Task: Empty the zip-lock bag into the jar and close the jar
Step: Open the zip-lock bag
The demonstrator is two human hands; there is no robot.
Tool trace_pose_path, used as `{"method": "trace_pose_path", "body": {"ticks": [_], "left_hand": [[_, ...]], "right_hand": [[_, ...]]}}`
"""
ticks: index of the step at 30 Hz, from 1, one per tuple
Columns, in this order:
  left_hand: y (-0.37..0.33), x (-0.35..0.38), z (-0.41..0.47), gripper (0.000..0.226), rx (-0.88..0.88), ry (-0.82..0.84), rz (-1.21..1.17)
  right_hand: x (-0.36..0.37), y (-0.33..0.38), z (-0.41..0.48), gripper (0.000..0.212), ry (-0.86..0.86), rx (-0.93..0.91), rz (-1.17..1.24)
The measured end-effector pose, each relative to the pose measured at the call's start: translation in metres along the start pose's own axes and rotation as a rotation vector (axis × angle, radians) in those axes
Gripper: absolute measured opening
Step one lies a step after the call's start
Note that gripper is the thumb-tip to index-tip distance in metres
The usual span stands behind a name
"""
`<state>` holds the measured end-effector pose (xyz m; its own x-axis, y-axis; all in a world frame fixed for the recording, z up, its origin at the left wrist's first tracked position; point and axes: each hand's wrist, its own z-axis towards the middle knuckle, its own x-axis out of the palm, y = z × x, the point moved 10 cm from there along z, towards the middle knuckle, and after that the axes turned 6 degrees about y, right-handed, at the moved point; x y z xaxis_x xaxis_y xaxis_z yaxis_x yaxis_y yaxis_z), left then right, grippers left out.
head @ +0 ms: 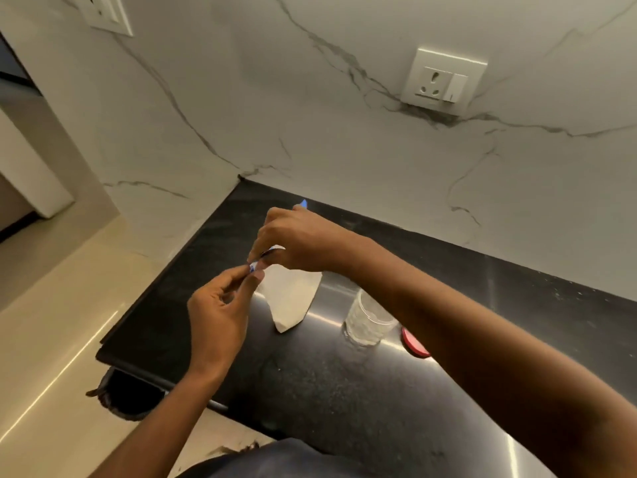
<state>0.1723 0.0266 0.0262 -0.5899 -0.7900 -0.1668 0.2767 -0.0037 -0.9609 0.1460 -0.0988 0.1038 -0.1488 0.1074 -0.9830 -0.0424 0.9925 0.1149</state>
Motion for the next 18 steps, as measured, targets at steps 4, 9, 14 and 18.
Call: {"method": "trace_pose_path", "body": {"ticks": [4, 9, 14, 18], "left_hand": [[0.007, -0.014, 0.013, 0.018, 0.011, -0.007, 0.031], [0.013, -0.021, 0.027, 0.016, 0.024, -0.006, 0.076], [0.022, -0.030, 0.031, 0.028, -0.004, -0.043, 0.130], [0.030, -0.041, 0.029, 0.023, -0.027, -0.090, 0.151]], "right_hand": [[0.000, 0.005, 0.022, 0.029, 0.071, -0.044, 0.045], [0.002, 0.000, 0.037, 0.026, 0.102, -0.028, 0.108], [0.007, -0.016, 0.031, 0.027, 0.091, 0.017, 0.050], [-0.002, -0.055, 0.007, 0.029, 0.082, 0.130, 0.024]]}}
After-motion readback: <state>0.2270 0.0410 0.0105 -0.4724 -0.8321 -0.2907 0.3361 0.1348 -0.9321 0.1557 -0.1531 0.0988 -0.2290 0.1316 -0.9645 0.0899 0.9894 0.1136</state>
